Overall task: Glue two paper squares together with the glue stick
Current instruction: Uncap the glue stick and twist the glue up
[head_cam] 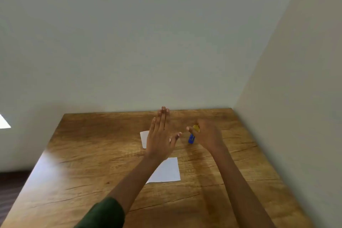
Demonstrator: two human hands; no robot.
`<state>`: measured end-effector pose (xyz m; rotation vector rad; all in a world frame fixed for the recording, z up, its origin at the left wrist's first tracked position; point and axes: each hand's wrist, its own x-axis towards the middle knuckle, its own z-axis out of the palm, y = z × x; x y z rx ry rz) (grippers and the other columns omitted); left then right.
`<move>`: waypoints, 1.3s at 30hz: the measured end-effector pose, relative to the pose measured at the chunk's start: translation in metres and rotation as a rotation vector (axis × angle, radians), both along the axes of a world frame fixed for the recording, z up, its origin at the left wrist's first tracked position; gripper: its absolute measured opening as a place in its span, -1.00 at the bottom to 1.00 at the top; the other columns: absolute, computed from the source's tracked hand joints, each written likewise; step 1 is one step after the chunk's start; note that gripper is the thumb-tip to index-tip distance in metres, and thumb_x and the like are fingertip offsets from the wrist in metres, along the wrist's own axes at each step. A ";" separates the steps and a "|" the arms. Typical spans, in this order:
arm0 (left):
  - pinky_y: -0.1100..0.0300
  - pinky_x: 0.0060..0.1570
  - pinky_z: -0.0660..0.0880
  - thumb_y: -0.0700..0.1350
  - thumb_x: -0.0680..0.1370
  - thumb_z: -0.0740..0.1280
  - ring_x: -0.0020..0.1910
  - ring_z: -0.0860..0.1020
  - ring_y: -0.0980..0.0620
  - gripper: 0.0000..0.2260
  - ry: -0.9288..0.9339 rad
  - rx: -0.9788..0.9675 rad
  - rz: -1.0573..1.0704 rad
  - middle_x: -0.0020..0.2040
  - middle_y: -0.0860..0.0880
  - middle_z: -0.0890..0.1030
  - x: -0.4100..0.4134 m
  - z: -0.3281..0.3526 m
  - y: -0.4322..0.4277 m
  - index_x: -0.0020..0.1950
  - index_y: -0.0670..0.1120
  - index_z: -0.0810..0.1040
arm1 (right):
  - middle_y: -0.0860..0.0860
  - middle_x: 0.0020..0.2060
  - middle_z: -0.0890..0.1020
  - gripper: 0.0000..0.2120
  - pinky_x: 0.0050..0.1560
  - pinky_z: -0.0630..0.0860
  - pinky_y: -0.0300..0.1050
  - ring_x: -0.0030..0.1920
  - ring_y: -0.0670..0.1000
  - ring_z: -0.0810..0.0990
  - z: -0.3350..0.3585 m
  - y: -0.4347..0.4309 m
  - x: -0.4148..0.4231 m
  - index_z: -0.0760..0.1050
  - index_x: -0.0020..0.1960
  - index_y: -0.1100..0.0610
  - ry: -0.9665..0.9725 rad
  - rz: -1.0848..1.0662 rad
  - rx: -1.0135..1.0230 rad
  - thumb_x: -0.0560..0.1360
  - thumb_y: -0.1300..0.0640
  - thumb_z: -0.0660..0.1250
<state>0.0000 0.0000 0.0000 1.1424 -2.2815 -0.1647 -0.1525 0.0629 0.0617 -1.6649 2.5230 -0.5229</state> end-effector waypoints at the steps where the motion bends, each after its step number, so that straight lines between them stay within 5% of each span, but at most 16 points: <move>1: 0.14 0.46 -0.25 0.28 0.54 -0.05 0.52 -0.24 0.04 -0.27 0.003 0.019 0.003 0.54 -0.06 -0.21 0.002 -0.001 0.004 0.51 -0.12 -0.26 | 0.02 -0.17 0.56 -0.72 -0.25 0.38 -0.13 -0.19 -0.01 0.48 -0.001 0.001 0.001 0.45 -0.10 0.13 -0.011 -0.007 0.008 0.51 -0.10 0.29; 4: 0.22 0.42 -0.36 0.29 0.53 -0.08 0.50 -0.32 0.08 -0.27 0.034 0.099 -0.004 0.53 -0.02 -0.27 0.006 -0.005 0.012 0.49 -0.10 -0.31 | 0.04 -0.18 0.55 -0.84 -0.28 0.35 -0.18 -0.21 -0.02 0.46 -0.004 0.002 0.003 0.46 -0.11 0.14 -0.027 0.004 0.008 0.51 0.04 0.32; 8: 0.17 0.46 -0.31 0.24 0.54 0.07 0.51 -0.26 0.09 -0.27 0.102 0.243 -0.150 0.54 0.00 -0.18 0.006 -0.002 0.017 0.53 -0.10 -0.18 | -0.06 -0.37 0.42 -0.75 -0.42 0.21 -0.26 -0.35 -0.06 0.40 0.003 0.001 0.009 0.34 -0.28 0.08 -0.145 0.060 -0.032 0.50 0.07 0.33; 11: 0.06 0.51 -0.14 0.09 0.53 0.27 0.46 0.24 0.04 -0.50 0.200 0.357 -0.221 0.44 -0.03 0.37 0.003 0.007 0.027 0.41 -0.07 0.31 | -0.09 -0.45 0.39 -0.67 -0.43 0.21 -0.28 -0.45 -0.14 0.33 0.012 0.003 0.023 0.30 -0.36 0.04 -0.221 0.135 -0.043 0.48 0.02 0.35; 14: 0.14 0.38 0.25 0.02 0.48 0.38 0.04 0.55 0.04 -0.74 0.355 0.424 -0.130 0.02 -0.03 0.66 0.003 0.011 0.030 0.11 -0.06 0.56 | -0.10 -0.47 0.40 -0.64 -0.43 0.21 -0.30 -0.47 -0.14 0.34 0.019 0.005 0.036 0.29 -0.40 0.02 -0.232 0.206 -0.061 0.47 -0.02 0.36; 17: 0.09 -0.04 0.52 -0.01 0.44 0.43 -0.09 0.59 0.02 -0.75 0.435 0.479 -0.082 -0.08 0.00 0.66 0.006 0.015 0.029 0.07 -0.08 0.60 | -0.11 -0.47 0.41 -0.69 -0.44 0.21 -0.34 -0.48 -0.15 0.36 0.025 0.006 0.040 0.34 -0.35 0.07 -0.235 0.247 -0.072 0.49 0.00 0.34; 21: 0.12 -0.07 0.52 -0.07 0.44 0.44 -0.20 0.58 0.13 -0.81 0.461 0.502 -0.079 -0.13 -0.03 0.69 0.007 0.024 0.028 0.00 -0.12 0.64 | -0.11 -0.44 0.41 -0.75 -0.44 0.24 -0.35 -0.47 -0.15 0.38 0.031 0.006 0.040 0.44 -0.25 0.17 -0.232 0.302 -0.063 0.51 0.04 0.31; 27: -0.12 -0.22 0.49 -0.05 0.47 0.37 -0.32 0.57 -0.12 -0.81 0.379 0.525 -0.102 -0.33 -0.16 0.62 0.010 0.024 0.025 -0.23 -0.17 0.56 | -0.01 -0.30 0.57 -0.92 -0.31 0.35 -0.29 -0.30 -0.08 0.49 0.031 0.007 0.034 0.51 -0.16 0.22 -0.271 0.446 -0.078 0.47 0.29 0.26; 30: -0.08 -0.22 0.48 -0.02 0.50 0.35 -0.32 0.55 -0.10 -0.82 0.347 0.561 -0.136 -0.31 -0.15 0.62 0.013 0.024 0.023 -0.19 -0.13 0.57 | 0.02 -0.17 0.62 -0.84 -0.22 0.41 -0.37 -0.20 -0.10 0.53 0.030 0.009 0.028 0.55 -0.09 0.11 -0.314 0.523 -0.076 0.46 0.33 0.26; 33: 0.04 -0.22 0.46 0.01 0.49 0.36 -0.34 0.51 0.03 -0.85 0.349 0.599 -0.105 -0.28 -0.07 0.62 0.015 0.025 0.021 -0.14 -0.07 0.58 | 0.04 -0.11 0.65 -0.77 -0.16 0.49 -0.23 -0.14 -0.02 0.58 0.029 0.008 0.023 0.57 -0.03 0.10 -0.360 0.534 -0.150 0.45 0.38 0.27; 39: 0.29 -0.02 0.39 -0.02 0.47 0.40 0.00 0.54 0.12 -0.78 0.493 0.630 0.007 -0.04 0.06 0.63 0.022 0.024 0.021 0.05 -0.09 0.64 | -0.08 -0.15 0.56 -0.82 -0.19 0.37 -0.43 -0.14 -0.10 0.54 0.006 -0.002 0.000 0.50 0.07 0.12 -0.290 0.246 -0.250 0.48 0.25 0.35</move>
